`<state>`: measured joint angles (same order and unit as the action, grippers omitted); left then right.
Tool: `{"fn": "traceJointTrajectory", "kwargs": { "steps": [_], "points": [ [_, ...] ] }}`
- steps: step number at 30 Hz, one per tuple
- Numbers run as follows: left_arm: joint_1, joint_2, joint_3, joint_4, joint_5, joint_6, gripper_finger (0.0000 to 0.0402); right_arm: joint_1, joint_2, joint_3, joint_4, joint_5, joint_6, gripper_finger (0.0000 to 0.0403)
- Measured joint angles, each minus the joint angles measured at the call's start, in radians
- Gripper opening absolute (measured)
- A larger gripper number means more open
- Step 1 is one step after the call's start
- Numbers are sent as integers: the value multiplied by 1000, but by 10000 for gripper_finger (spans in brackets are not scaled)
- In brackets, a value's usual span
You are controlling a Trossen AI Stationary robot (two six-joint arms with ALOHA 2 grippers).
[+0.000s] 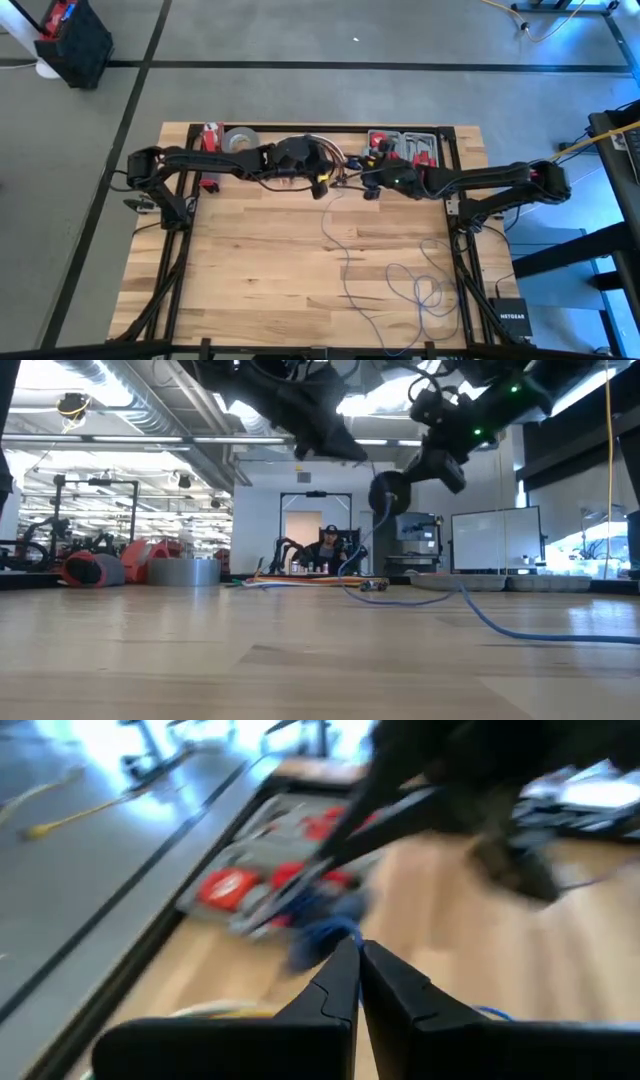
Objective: Coil cords
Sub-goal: Coil the blue wire on the black spool
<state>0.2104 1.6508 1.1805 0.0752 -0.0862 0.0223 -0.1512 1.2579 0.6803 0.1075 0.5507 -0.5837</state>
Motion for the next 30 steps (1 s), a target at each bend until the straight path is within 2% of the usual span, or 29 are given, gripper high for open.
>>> {"fn": "traceJointTrajectory", "kwargs": {
  "steps": [2,6,12,16,20,23,30],
  "points": [
    [-9,5,2,44,39,-1,5,1,11,0,78,2,6,3],
    [-23,12,3,94,47,0,5,0,16,-1,242,-11,27,3],
    [-25,15,3,151,50,-22,5,0,7,-2,466,-135,88,3],
    [-32,19,4,195,42,-20,5,0,7,-4,565,-181,134,3],
    [-34,31,5,220,32,-14,5,0,-1,-5,607,-212,163,3],
    [-31,34,6,202,-16,1,5,1,-34,-5,604,-228,184,3],
    [-22,38,8,181,-28,24,5,0,-177,-5,567,-318,255,3]
  ]
}}
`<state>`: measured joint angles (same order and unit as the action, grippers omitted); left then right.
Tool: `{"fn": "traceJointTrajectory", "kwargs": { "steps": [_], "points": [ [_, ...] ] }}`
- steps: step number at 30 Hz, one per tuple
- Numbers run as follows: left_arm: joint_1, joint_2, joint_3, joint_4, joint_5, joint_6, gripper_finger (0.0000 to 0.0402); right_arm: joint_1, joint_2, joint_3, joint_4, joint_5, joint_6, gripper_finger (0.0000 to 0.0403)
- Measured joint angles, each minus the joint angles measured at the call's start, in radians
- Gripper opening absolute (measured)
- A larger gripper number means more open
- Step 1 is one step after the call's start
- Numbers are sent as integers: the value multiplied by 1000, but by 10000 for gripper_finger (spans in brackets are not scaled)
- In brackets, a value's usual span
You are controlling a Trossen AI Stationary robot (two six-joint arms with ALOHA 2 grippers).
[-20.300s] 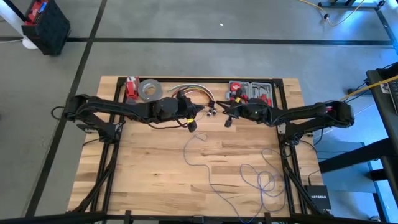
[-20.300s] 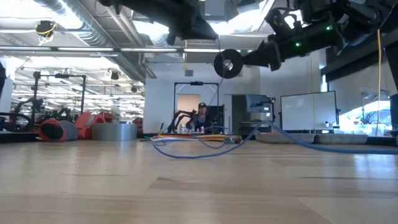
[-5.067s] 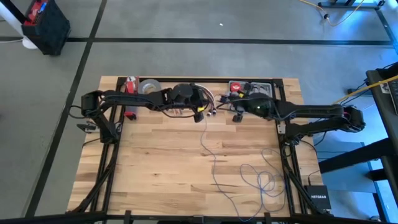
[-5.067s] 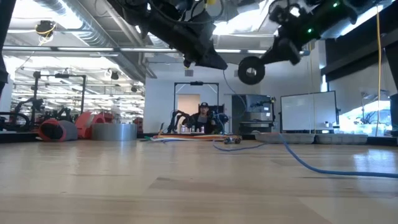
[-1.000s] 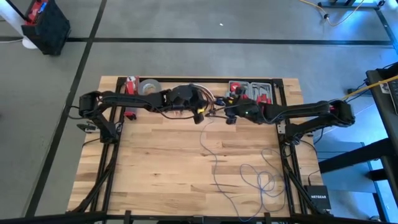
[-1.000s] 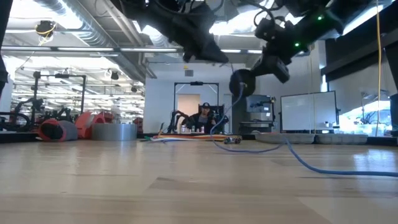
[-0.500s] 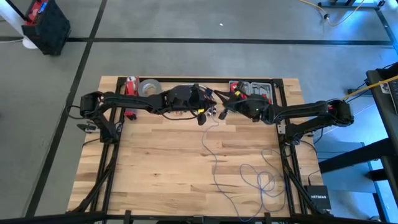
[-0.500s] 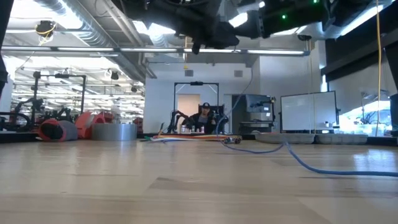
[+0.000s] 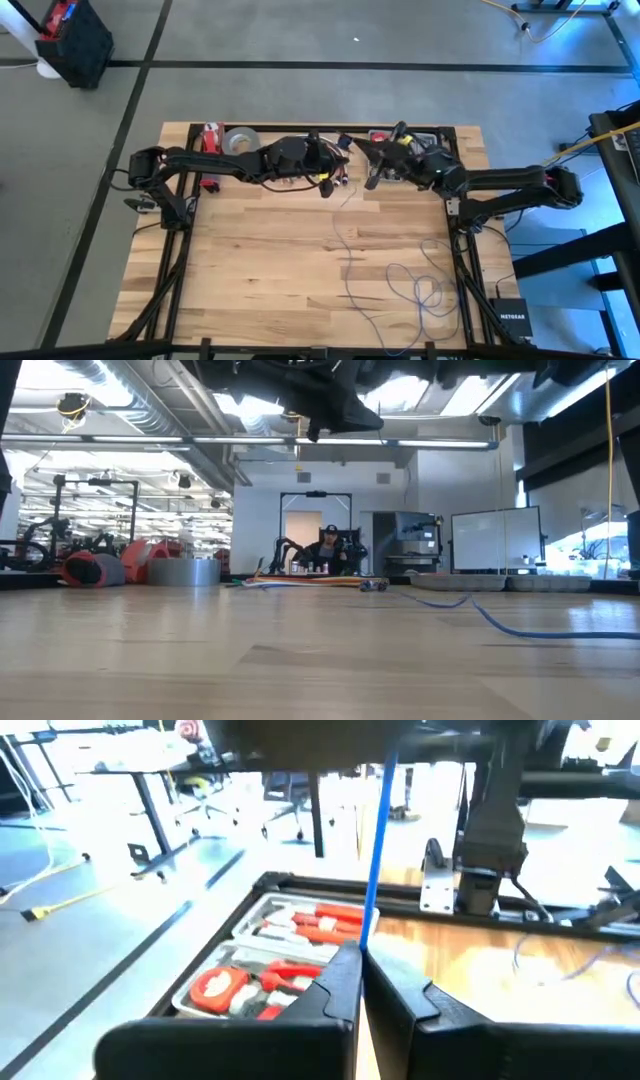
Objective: Coil cords
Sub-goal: Coil the blue wire on the black spool
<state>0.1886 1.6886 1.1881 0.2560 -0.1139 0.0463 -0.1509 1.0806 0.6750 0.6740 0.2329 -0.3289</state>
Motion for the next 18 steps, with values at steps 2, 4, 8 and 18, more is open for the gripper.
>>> {"fn": "traceJointTrajectory", "kwargs": {
  "steps": [2,4,8,18],
  "points": [
    [0,8,-1,0,0,7,5,1,-34,4,-6,-9,8,3],
    [-1,26,-2,3,0,8,5,0,-68,7,-28,-10,8,3],
    [9,48,-2,26,-1,18,5,0,-116,17,-35,-11,8,3],
    [24,37,-7,-94,-123,49,2,0,-193,23,-284,-18,8,3]
  ]
}}
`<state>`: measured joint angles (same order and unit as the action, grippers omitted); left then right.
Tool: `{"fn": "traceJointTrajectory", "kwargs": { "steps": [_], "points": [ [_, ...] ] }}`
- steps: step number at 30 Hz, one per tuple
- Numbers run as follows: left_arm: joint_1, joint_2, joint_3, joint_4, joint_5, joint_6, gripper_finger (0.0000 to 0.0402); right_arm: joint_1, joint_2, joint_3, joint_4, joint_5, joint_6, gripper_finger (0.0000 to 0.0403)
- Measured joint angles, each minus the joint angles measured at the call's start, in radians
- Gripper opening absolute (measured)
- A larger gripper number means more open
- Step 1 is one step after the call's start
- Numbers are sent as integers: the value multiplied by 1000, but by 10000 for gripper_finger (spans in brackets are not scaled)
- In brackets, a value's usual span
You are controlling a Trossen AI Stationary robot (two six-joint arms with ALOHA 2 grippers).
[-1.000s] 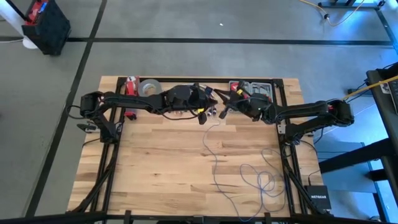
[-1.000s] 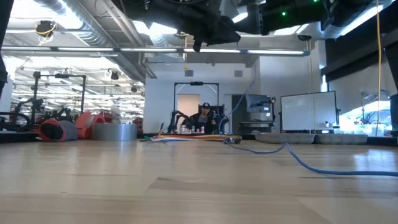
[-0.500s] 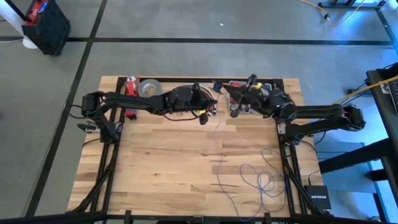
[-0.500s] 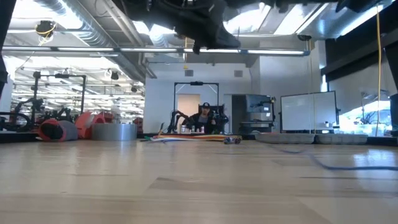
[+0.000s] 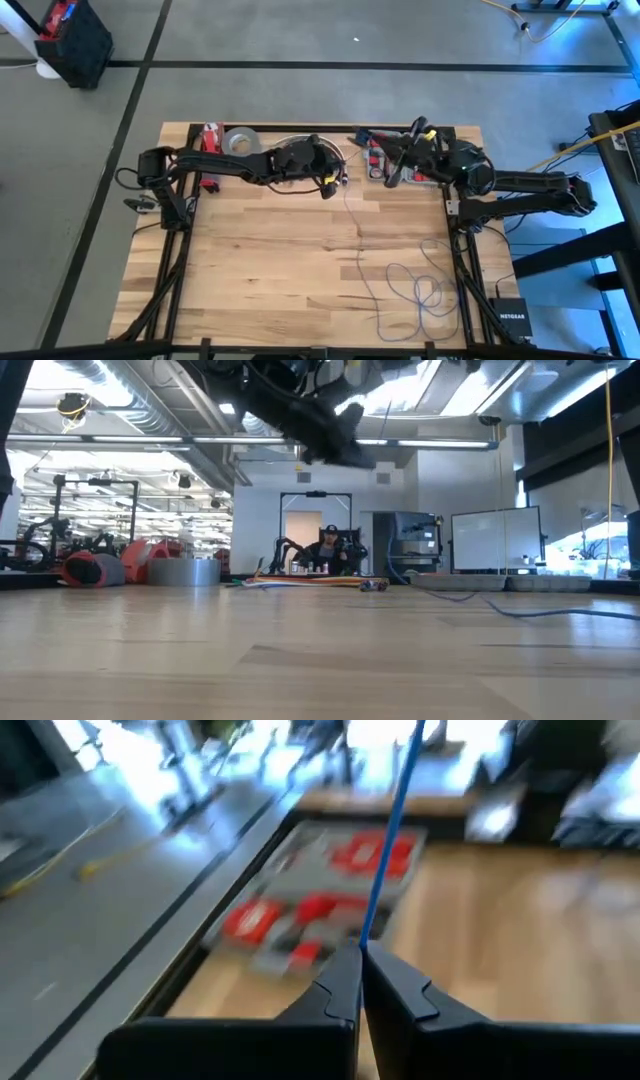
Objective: Coil cords
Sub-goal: Coil the blue wire on the black spool
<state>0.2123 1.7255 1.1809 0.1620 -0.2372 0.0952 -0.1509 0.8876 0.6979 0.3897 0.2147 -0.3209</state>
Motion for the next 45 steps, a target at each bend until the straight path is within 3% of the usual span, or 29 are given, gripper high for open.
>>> {"fn": "traceJointTrajectory", "kwargs": {
  "steps": [5,10,15,19,23,29,37,45],
  "points": [
    [1,-48,-1,-153,-177,-21,2,1,-6,0,-249,-42,3,3],
    [-5,-96,-1,-226,-184,-58,1,0,38,-2,-428,48,1,3],
    [-26,-119,-1,-228,-181,-67,1,0,124,-3,-467,126,-23,3],
    [-43,-122,-1,-212,-153,-63,2,0,213,-3,-426,177,-50,3],
    [-50,-123,0,-156,-33,-61,1,0,305,-5,-340,307,-78,3],
    [-59,-119,2,-91,28,-79,2,0,403,-5,-135,343,-105,3],
    [-64,-76,3,22,31,-79,1,0,413,-5,166,282,-105,3],
    [-44,-41,3,68,28,-70,1,1,373,-4,292,176,-76,3]
  ]
}}
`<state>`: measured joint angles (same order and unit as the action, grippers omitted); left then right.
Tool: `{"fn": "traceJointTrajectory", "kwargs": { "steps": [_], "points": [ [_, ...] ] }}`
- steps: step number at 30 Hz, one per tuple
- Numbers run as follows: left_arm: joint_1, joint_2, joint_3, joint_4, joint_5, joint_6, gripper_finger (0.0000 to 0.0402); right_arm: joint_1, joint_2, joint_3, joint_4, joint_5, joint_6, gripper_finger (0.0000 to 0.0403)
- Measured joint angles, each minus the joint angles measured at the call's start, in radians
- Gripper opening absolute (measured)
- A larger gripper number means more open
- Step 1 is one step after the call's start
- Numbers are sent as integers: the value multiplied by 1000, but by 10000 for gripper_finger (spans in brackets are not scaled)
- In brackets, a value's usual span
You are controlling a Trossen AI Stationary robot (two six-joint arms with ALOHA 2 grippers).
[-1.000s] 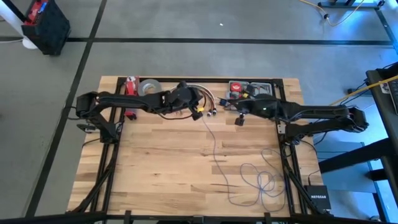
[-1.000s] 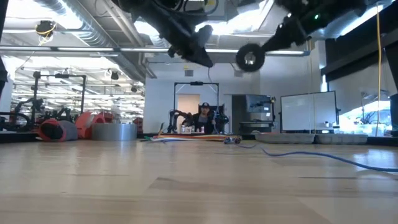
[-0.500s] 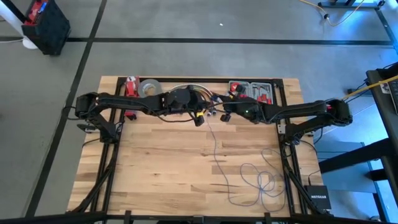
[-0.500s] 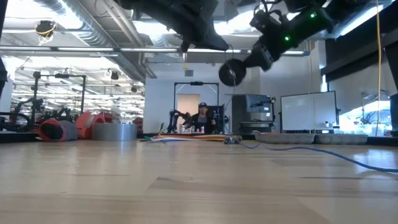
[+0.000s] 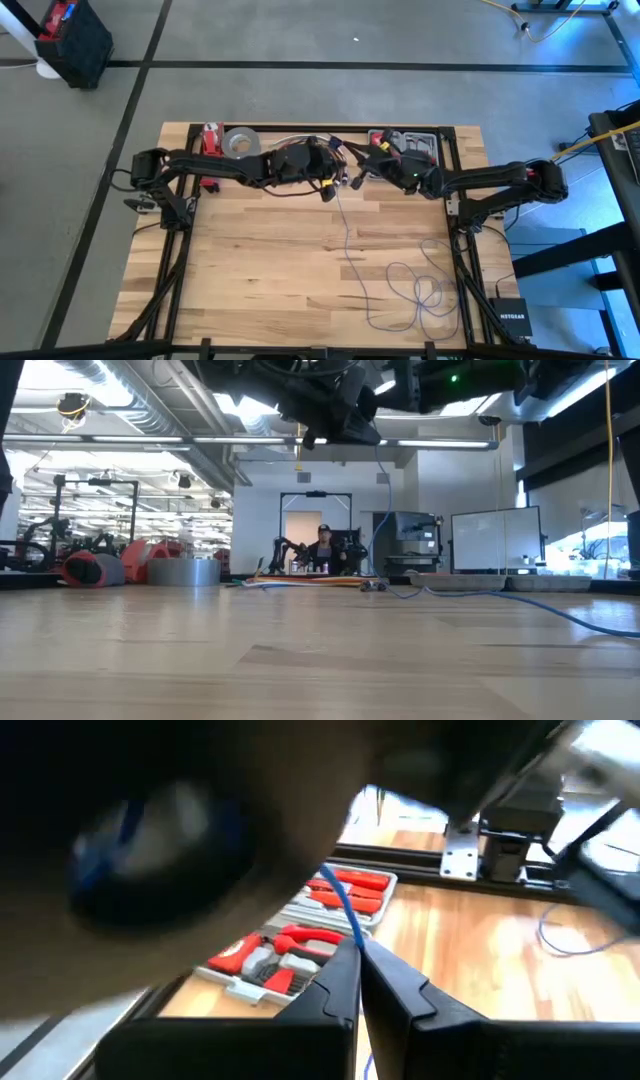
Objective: Coil cords
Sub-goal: Coil the blue wire on the black spool
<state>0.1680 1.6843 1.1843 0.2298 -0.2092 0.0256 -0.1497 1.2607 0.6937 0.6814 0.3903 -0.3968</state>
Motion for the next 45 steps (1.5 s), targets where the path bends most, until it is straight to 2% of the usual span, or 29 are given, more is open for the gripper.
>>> {"fn": "traceJointTrajectory", "kwargs": {
  "steps": [5,14,22,26,31,35,42,45],
  "points": [
    [10,-3,2,11,0,-1,2,-2,-74,-1,-15,-82,57,3],
    [9,-4,5,20,3,0,2,-1,-186,-1,-27,-113,67,3],
    [9,0,1,3,1,0,2,0,-196,84,-77,-140,60,3],
    [10,15,-8,-47,0,1,1,0,-209,133,-38,-153,58,3],
    [16,23,-2,-10,-3,15,1,0,-199,144,-130,-173,55,3],
    [21,31,-6,-53,-3,15,2,-1,-205,146,-190,-164,54,3],
    [18,33,-3,-72,-1,-4,26,-1,-202,144,-269,-155,48,3],
    [18,33,-3,-68,83,2,53,-1,-200,144,-277,-155,40,3]
  ]
}}
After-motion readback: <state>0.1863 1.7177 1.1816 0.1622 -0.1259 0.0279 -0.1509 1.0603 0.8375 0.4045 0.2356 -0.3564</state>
